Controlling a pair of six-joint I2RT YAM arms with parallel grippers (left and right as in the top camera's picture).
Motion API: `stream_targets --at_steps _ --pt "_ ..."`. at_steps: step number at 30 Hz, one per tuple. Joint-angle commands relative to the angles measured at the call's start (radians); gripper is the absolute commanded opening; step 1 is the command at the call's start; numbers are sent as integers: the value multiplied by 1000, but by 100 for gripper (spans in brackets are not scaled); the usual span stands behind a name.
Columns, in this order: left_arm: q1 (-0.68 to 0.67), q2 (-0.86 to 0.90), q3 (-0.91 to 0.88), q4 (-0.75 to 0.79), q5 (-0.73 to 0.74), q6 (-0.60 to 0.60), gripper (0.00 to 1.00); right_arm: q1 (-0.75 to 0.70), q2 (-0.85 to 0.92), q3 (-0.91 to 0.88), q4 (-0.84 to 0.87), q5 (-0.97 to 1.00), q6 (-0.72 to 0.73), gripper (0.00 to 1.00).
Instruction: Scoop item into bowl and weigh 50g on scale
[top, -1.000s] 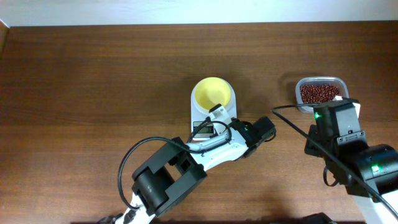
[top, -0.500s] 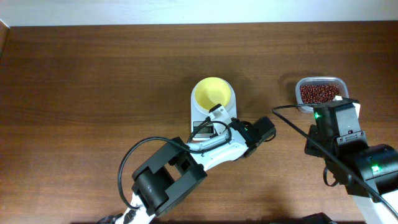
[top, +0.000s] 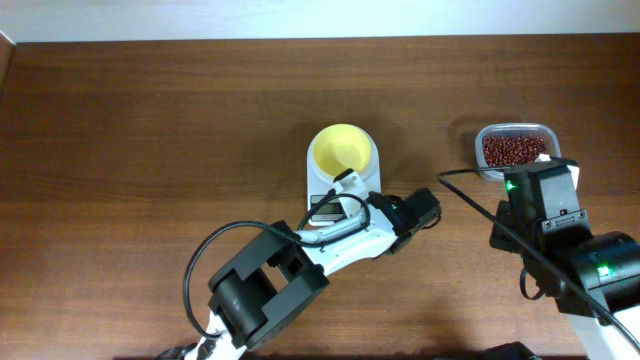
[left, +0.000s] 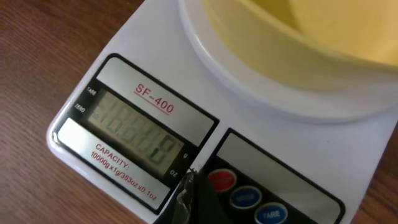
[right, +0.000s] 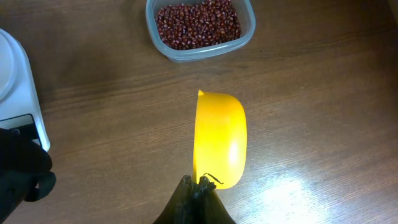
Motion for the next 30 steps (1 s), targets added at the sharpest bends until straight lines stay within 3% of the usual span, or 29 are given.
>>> stream_targets --at_steps 1,8,14,19,25,27,29,30 --pt "6 -77 -13 -12 18 -10 0 5 0 18 2 -1 6 4" --pt "5 -212 -13 -138 20 -8 0 5 0 18 4 0 3 4" --pt "5 -370 -13 -230 26 142 0 5 0 18 4 3 3 4" --pt "10 -504 -13 -235 21 460 0 5 0 19 4 3 3 4" --pt "58 -588 -13 -232 24 690 0 5 0 18 7 8 3 4" --pt "112 -631 -13 -208 106 863 0 5 0 19 10 23 3 4" --pt "183 -661 -13 -159 344 1120 0 5 0 18 11 22 3 4" --pt "212 -669 -13 -147 455 1210 8 5 0 18 11 22 3 4"
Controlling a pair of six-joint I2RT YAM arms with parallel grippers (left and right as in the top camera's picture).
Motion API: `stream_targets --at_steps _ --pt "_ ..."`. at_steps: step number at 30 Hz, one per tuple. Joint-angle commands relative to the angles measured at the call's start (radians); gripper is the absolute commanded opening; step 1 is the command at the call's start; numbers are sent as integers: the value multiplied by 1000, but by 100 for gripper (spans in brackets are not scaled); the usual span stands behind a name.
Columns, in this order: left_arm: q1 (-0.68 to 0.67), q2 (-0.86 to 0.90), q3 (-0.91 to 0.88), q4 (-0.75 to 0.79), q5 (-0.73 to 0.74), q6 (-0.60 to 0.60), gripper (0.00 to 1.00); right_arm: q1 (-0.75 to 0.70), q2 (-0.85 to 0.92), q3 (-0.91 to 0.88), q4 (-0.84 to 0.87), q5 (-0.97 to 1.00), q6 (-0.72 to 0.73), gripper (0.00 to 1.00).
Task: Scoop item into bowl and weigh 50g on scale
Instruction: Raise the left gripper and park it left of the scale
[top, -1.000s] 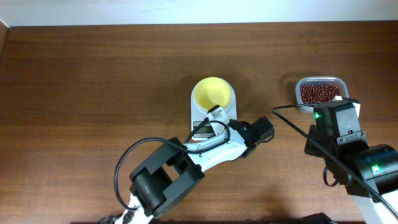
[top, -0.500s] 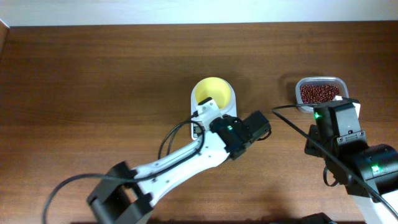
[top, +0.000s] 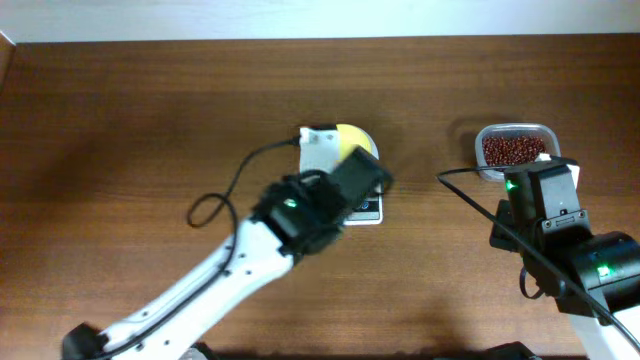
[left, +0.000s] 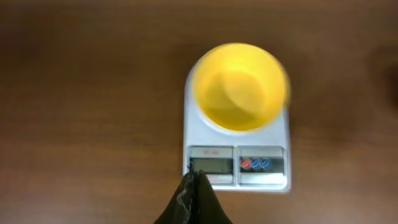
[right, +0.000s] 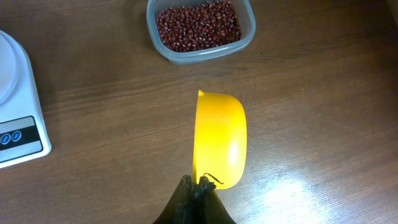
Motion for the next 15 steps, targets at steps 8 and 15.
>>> stream_targets --at_steps 8,15 --pt "297 -55 -5 50 663 735 99 5 0 18 2 20 3 4" --pt "386 -55 -6 19 808 1130 99 5 0 18 2 21 3 4"
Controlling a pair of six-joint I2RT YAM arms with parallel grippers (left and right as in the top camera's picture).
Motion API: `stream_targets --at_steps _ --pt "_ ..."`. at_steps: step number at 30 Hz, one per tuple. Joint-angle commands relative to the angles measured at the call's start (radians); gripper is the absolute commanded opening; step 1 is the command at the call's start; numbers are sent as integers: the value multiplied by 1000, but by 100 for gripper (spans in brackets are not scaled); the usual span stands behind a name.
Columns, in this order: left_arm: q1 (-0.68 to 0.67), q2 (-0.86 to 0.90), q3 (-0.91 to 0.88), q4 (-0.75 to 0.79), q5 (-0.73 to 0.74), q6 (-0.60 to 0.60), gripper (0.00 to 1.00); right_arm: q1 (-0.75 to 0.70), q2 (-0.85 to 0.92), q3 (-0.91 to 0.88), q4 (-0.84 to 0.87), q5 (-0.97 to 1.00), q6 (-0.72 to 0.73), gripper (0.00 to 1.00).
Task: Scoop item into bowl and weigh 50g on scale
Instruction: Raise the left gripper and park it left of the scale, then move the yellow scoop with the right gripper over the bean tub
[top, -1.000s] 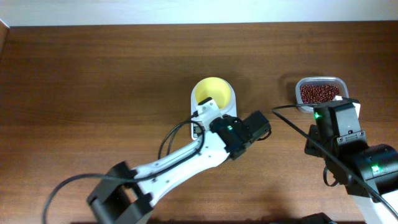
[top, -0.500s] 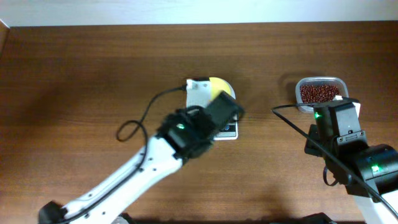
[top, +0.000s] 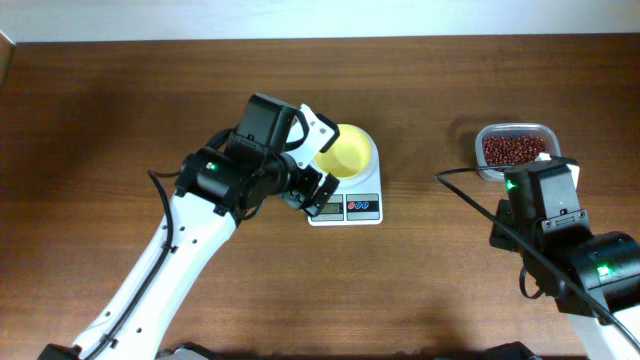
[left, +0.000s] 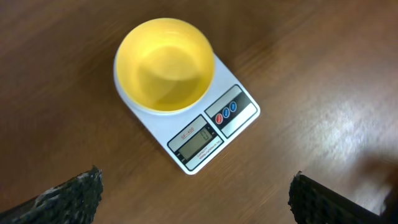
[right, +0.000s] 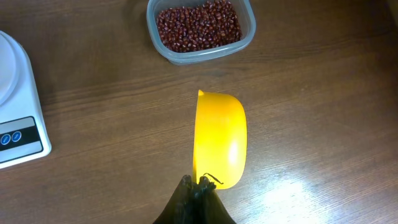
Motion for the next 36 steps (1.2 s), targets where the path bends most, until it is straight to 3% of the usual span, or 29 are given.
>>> stream_targets --at_steps 1,11,14,20,27,36 --pt "17 -14 -5 0 71 238 99 5 0 18 2 20 3 4" --pt "17 -15 -21 -2 30 243 99 5 0 18 3 20 4 4" --pt "17 -75 -166 101 11 242 99 5 0 18 6 20 4 4" --pt "77 -377 -436 258 14 235 99 5 0 18 6 12 4 4" --pt "130 -353 -439 319 138 234 99 5 30 18 10 13 4 4" --pt "130 -349 -440 376 176 53 99 5 87 19 14 -2 4 4"
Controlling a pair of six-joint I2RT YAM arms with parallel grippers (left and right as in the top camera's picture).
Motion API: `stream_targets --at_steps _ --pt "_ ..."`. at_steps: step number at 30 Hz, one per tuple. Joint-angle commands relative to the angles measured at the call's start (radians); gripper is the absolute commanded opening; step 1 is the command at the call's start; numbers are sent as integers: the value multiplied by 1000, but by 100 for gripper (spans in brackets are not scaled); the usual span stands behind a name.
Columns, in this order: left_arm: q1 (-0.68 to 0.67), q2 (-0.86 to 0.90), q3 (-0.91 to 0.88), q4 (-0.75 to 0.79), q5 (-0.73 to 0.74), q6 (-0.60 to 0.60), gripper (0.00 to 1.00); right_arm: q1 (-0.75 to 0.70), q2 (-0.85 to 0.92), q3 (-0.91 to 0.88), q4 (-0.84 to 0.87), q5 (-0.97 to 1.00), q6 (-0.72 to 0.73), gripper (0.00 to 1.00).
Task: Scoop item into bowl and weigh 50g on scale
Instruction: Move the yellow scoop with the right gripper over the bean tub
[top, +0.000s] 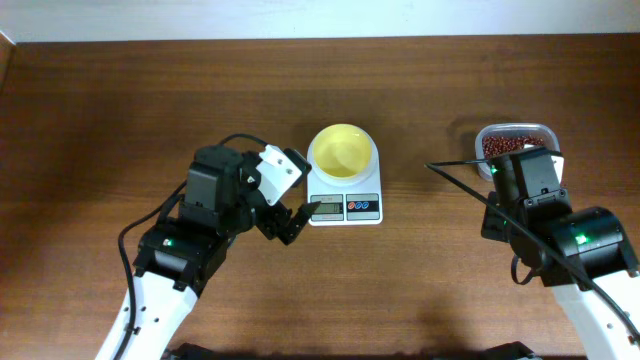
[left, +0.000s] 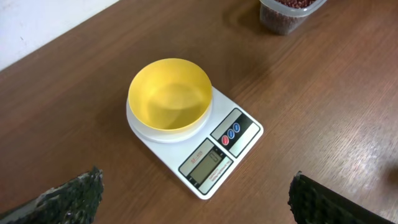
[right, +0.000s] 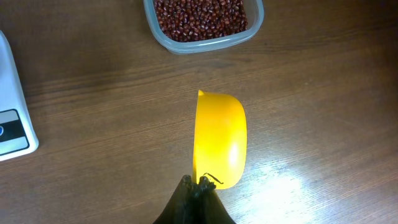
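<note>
An empty yellow bowl (top: 343, 152) stands on the white scale (top: 345, 207) at mid-table. The left wrist view shows the bowl (left: 169, 93) and the scale (left: 224, 146) from the near left. My left gripper (top: 298, 195) hangs open beside the scale's left edge, its fingers (left: 68, 196) wide apart and holding nothing. Red beans fill a clear container (right: 202, 18) at the far right. My right gripper (right: 198, 182) is shut on a yellow scoop (right: 219, 140), which hangs empty over the wood just short of that container.
The bean container (top: 512, 142) is half hidden under my right arm (top: 555, 225) in the overhead view. The scale's three buttons (left: 231, 133) and its display (left: 208, 163) face the near side. Bare brown wood surrounds everything.
My left gripper, still open, has drawn back from over the scale to its near left. The right gripper has shifted slightly toward the bean container with the scoop.
At first my left gripper was shut with its tip at the scale's buttons, beside the display. Then it was raised above the scale, still shut. Later it was open near the bowl, and now sits left of the scale. The right gripper held the scoop throughout.
</note>
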Motion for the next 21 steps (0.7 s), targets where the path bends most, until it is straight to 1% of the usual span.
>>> stream_targets --at_steps 1,7,9,11,13,16,17,19,21 --pt "5 2 -6 3 22 -64 99 5 -3 18 14 -1 4 4" --pt "5 4 -6 -2 22 -64 99 5 -3 18 57 3 4 4" --pt "5 4 -6 -2 6 -63 99 -8 -2 18 135 31 3 4" --pt "5 4 -6 -2 6 -63 99 -64 6 18 234 -8 -58 4" --pt "5 4 -6 -2 6 -63 99 -174 26 18 307 -107 -114 4" --pt "5 4 -6 -2 6 -63 99 -378 78 25 377 -327 -207 4" --pt "5 4 -6 -2 6 -63 99 -486 125 45 397 -463 -265 4" --pt "5 4 -6 -2 6 -63 99 -607 211 89 408 -616 -335 4" --pt "5 4 -6 -2 6 -63 99 -678 299 133 407 -715 -385 4"
